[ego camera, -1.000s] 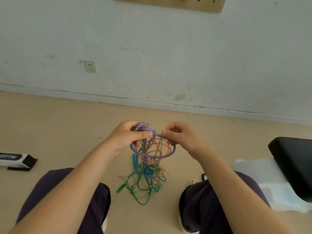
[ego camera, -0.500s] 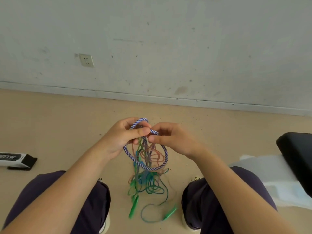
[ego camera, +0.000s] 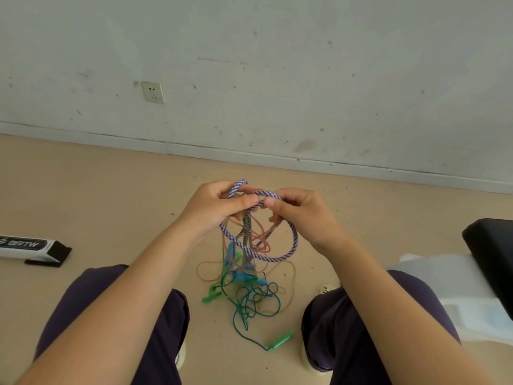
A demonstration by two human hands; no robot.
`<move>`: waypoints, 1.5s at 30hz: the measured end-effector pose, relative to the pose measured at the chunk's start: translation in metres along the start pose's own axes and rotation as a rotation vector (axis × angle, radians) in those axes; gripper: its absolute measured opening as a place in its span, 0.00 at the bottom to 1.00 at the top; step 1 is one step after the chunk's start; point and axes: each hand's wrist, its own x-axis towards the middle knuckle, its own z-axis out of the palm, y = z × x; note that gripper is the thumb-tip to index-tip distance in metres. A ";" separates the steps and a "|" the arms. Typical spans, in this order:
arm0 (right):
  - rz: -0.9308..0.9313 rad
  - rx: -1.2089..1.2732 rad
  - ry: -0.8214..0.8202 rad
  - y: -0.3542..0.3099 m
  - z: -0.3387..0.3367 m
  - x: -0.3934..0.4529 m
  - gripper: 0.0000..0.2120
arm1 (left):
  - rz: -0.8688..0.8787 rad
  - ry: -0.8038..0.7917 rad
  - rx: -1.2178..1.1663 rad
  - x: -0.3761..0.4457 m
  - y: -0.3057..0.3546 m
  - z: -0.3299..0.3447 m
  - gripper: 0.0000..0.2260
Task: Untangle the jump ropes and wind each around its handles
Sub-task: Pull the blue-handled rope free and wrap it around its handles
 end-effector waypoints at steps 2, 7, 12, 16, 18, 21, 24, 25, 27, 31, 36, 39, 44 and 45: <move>0.011 0.049 0.020 0.002 -0.002 0.002 0.07 | -0.007 0.031 0.143 0.003 -0.005 -0.005 0.13; 0.025 0.042 0.001 0.003 -0.006 0.002 0.09 | 0.049 0.012 0.708 0.002 -0.011 -0.015 0.35; 0.044 0.040 -0.086 0.003 0.000 -0.001 0.10 | 0.090 -0.305 0.349 -0.002 -0.010 -0.003 0.24; 0.037 0.059 -0.147 0.001 -0.004 0.001 0.13 | 0.067 -0.212 0.248 -0.002 -0.008 -0.001 0.06; 0.039 0.079 -0.159 0.000 -0.007 0.002 0.11 | 0.063 -0.209 0.211 -0.002 -0.006 -0.004 0.07; 0.029 0.089 -0.125 0.001 -0.011 0.002 0.08 | 0.073 -0.192 0.133 -0.002 -0.006 -0.006 0.09; 0.044 0.063 -0.061 0.001 -0.013 0.002 0.06 | 0.084 -0.131 0.100 -0.002 -0.005 -0.005 0.04; 0.055 0.061 -0.050 0.001 -0.012 0.002 0.06 | 0.093 -0.123 0.104 -0.002 -0.004 -0.005 0.03; 0.076 0.074 -0.044 -0.001 -0.011 0.001 0.05 | 0.104 -0.124 0.118 -0.003 -0.004 -0.004 0.02; 0.095 0.009 -0.040 -0.001 -0.010 0.000 0.07 | 0.111 -0.119 0.139 -0.002 -0.006 -0.006 0.05; 0.094 0.082 -0.055 -0.002 -0.010 -0.002 0.04 | 0.097 -0.180 0.135 -0.004 -0.006 -0.007 0.06; 0.055 0.156 -0.057 -0.003 -0.014 -0.002 0.08 | 0.085 -0.160 0.098 -0.004 -0.005 -0.010 0.04; 0.042 0.102 -0.050 0.001 -0.015 -0.002 0.03 | 0.115 -0.089 0.158 -0.002 -0.008 -0.015 0.04; 0.045 0.086 -0.020 0.002 -0.016 -0.001 0.03 | 0.113 -0.067 0.165 -0.001 -0.009 -0.017 0.04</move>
